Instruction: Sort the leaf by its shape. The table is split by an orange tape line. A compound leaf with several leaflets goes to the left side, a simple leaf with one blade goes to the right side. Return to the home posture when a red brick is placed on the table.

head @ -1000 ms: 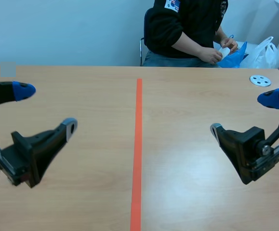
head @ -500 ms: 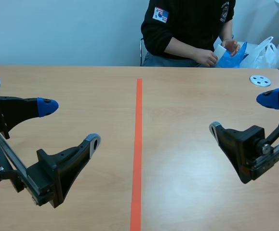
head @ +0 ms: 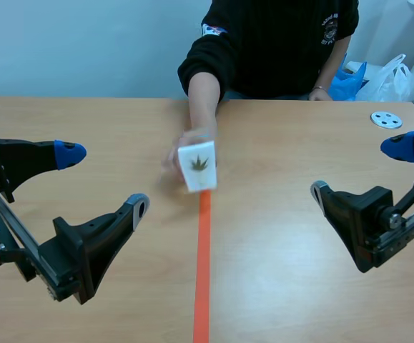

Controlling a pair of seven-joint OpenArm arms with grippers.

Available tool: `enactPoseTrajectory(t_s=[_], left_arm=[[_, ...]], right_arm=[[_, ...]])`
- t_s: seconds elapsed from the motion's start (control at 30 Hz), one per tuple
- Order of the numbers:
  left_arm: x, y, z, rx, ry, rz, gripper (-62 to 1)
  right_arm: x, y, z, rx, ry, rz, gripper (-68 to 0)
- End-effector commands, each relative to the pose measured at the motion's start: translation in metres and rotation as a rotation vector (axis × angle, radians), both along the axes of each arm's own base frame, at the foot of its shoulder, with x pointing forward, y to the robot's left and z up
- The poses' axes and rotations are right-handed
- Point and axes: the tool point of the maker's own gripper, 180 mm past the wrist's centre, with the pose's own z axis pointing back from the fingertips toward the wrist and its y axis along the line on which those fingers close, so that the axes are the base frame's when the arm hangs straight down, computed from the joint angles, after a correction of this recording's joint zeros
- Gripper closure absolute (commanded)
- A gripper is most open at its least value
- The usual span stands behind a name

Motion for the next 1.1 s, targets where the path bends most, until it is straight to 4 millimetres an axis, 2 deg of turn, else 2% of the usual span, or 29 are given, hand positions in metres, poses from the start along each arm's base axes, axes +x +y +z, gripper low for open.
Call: enactPoseTrajectory(t_s=[0.0, 0.73, 0.87, 1.07], left_arm=[[0.0, -0.002, 0.009, -0.024, -0.022, -0.003, -62.3], [0.002, -0.001, 0.006, -0.015, -0.019, -0.003, -62.3], [0.014, 0.009, -0.011, 0.021, -0.002, 0.006, -62.3], [0.043, 0.018, -0.058, 0.038, 0.061, 0.021, -62.3]], right_arm=[[0.004, -0.002, 0.008, 0.002, -0.031, 0.0, -61.7], [0.004, -0.002, 0.007, -0.009, -0.032, 0.0, -61.7], [0.004, -0.002, 0.007, -0.009, -0.032, 0.0, -61.7], [0.004, -0.002, 0.007, -0.009, -0.032, 0.0, -61.7]])
